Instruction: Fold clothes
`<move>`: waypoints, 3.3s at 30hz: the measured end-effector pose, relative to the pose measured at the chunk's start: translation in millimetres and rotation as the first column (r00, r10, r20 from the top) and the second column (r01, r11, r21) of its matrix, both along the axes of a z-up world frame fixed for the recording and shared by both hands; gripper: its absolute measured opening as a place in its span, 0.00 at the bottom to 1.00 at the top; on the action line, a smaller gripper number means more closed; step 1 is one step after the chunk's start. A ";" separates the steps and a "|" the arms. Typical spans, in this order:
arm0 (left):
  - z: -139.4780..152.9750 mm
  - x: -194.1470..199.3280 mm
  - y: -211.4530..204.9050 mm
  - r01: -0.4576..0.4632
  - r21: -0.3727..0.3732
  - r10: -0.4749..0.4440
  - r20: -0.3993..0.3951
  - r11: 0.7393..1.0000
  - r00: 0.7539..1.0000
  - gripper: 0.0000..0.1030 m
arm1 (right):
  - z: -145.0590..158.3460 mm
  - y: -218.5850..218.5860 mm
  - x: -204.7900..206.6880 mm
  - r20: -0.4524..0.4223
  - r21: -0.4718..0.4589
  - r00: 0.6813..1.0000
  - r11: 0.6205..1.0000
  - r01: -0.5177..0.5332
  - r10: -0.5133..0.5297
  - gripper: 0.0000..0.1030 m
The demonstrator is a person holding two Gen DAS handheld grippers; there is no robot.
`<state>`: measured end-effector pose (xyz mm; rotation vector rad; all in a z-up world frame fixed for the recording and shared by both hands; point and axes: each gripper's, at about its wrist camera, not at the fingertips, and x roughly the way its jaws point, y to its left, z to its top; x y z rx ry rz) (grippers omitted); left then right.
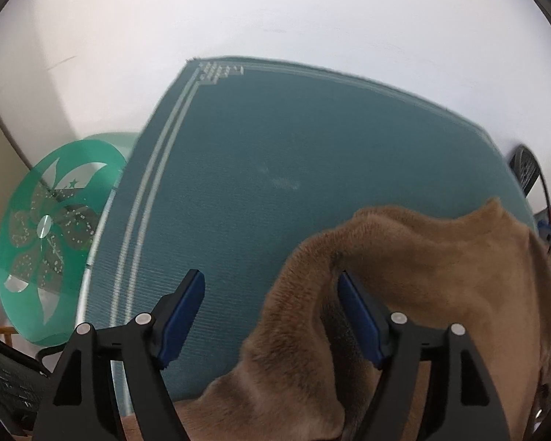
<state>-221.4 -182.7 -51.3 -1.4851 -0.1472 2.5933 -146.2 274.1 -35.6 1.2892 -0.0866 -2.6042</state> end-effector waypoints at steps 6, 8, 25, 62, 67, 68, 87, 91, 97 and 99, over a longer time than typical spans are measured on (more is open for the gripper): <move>3.4 -8.4 -12.3 0.002 -0.008 -0.002 0.031 1.000 1.000 0.78 | -20.0 -6.9 -18.7 0.106 -0.135 0.988 0.986 -0.098 0.113 0.62; -5.2 -12.9 -9.2 0.014 0.006 -0.015 0.073 1.000 0.997 0.78 | -29.8 -12.8 -21.7 0.144 -0.116 0.982 0.988 -0.105 0.121 0.62; 10.9 7.9 34.4 0.114 -0.065 -0.111 0.046 0.991 0.993 0.15 | -36.4 -41.0 7.6 0.085 0.117 0.984 0.980 -0.163 0.154 0.12; 421.3 505.5 14.3 -0.011 0.090 0.091 -0.989 0.996 0.120 0.26 | 339.0 -105.1 521.8 -0.999 0.005 -0.046 0.906 0.422 0.027 0.12; 421.3 523.2 6.0 -0.060 0.121 0.125 -0.991 0.991 0.051 0.26 | 335.6 -117.6 548.3 -0.993 0.026 -0.093 0.893 0.450 0.075 0.12; 421.1 529.3 6.2 -0.074 0.127 0.130 -0.991 0.989 0.032 0.26 | 333.8 -121.7 551.8 -0.991 0.034 -0.097 0.888 0.459 0.088 0.12; 400.3 446.9 10.3 -0.154 0.052 0.074 -0.987 0.987 0.144 0.39 | 313.2 -113.4 472.9 -0.996 0.077 0.070 0.877 0.474 0.049 0.12; 383.7 392.4 12.1 -0.152 0.026 0.065 -0.963 0.988 0.261 0.39 | 301.8 -106.0 418.4 -0.987 0.100 0.157 0.876 0.472 0.028 0.12; 349.9 295.0 17.3 -0.154 -0.010 0.059 -0.898 0.988 0.436 0.39 | 279.1 -90.9 315.4 -0.948 0.158 0.318 0.871 0.464 0.003 0.12; 331.8 256.8 19.3 -0.154 -0.022 0.059 -0.863 0.988 0.502 0.39 | 260.2 -87.2 278.1 -0.924 0.185 0.382 0.870 0.456 -0.004 0.12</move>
